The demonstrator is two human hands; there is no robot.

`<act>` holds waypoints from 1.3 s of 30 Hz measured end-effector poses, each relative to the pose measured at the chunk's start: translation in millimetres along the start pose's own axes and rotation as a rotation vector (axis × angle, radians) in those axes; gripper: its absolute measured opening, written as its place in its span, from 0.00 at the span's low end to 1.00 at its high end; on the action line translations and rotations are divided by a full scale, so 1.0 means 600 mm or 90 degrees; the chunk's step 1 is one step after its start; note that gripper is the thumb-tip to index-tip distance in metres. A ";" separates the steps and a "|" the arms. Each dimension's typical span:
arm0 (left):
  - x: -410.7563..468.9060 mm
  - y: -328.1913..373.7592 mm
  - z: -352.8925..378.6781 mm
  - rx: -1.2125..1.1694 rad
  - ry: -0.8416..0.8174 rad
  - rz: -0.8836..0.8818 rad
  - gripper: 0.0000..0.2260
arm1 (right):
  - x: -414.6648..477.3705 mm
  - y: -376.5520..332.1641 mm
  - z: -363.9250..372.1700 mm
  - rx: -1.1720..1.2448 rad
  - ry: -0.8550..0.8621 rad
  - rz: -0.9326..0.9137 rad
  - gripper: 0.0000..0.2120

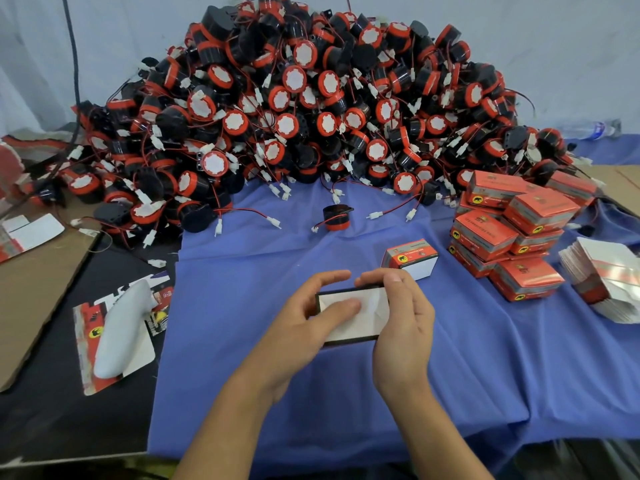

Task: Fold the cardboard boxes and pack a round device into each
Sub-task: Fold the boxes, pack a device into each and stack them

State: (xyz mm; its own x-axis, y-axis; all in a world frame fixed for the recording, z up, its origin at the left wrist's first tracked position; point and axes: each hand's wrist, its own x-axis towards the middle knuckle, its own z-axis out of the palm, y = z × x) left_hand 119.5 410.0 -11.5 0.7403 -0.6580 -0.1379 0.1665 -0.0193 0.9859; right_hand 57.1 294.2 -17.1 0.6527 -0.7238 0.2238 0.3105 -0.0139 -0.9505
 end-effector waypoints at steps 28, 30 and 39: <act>-0.005 -0.012 -0.053 -0.142 -0.279 -0.049 0.46 | -0.006 -0.010 -0.017 -0.049 -0.158 0.057 0.17; -0.006 -0.001 -0.063 -0.044 -0.263 -0.018 0.46 | -0.002 -0.008 -0.024 -0.084 -0.198 0.111 0.15; -0.011 0.004 -0.060 0.651 0.050 0.349 0.53 | 0.020 0.024 -0.077 -0.013 -0.315 0.215 0.27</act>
State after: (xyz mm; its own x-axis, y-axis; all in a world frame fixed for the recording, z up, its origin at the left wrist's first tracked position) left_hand 138.7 441.4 -11.8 0.5944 -0.7189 0.3603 -0.7656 -0.3688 0.5272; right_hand 37.7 253.7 -38.3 0.9588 -0.2832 -0.0230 0.0189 0.1442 -0.9894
